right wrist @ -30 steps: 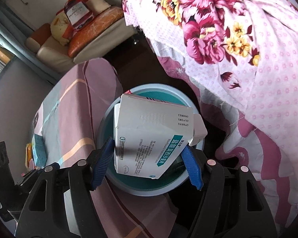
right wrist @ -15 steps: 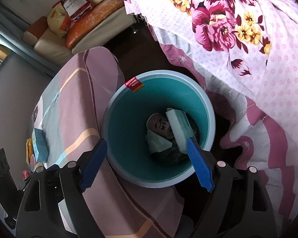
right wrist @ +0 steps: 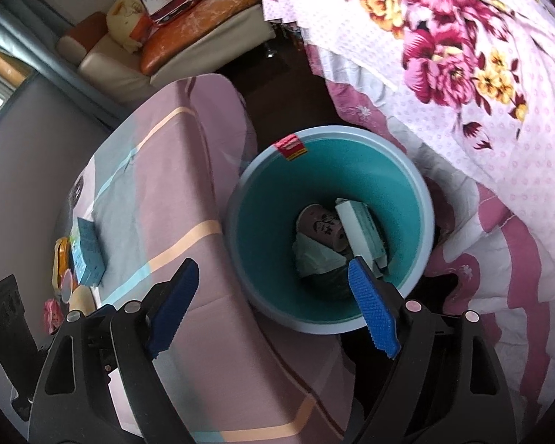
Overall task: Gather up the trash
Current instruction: 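Move both tools back over the bread bun and blue milk carton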
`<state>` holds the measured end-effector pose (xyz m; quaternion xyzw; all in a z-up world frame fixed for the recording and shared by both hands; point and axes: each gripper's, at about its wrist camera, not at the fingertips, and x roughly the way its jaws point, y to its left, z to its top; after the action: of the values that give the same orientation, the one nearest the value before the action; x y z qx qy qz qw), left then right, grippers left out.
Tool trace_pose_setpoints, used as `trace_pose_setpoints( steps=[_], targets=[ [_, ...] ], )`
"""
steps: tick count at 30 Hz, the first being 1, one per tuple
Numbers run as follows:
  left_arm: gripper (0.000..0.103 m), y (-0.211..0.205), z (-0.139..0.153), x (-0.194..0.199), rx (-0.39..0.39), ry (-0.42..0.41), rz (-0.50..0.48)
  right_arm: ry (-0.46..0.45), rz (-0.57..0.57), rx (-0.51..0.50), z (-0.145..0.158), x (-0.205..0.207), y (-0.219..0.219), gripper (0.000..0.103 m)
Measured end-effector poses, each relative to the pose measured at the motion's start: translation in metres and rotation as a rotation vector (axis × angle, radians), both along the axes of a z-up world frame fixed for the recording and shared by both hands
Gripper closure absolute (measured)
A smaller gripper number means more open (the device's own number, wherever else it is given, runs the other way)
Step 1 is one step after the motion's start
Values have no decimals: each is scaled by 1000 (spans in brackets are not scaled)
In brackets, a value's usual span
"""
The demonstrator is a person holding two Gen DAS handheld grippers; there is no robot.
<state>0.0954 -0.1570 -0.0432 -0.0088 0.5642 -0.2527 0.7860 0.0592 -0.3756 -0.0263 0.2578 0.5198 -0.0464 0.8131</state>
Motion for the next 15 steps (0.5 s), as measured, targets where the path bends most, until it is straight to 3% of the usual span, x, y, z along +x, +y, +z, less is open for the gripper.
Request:
trace_pose_setpoints(
  steps=[7,15],
  targets=[
    [13,47,6,-4,38,-37,46,3,67,-20,9,7,39,21],
    [13,133,11,2,85,-74,186,27,155,-2,9,20,89,21]
  ],
)
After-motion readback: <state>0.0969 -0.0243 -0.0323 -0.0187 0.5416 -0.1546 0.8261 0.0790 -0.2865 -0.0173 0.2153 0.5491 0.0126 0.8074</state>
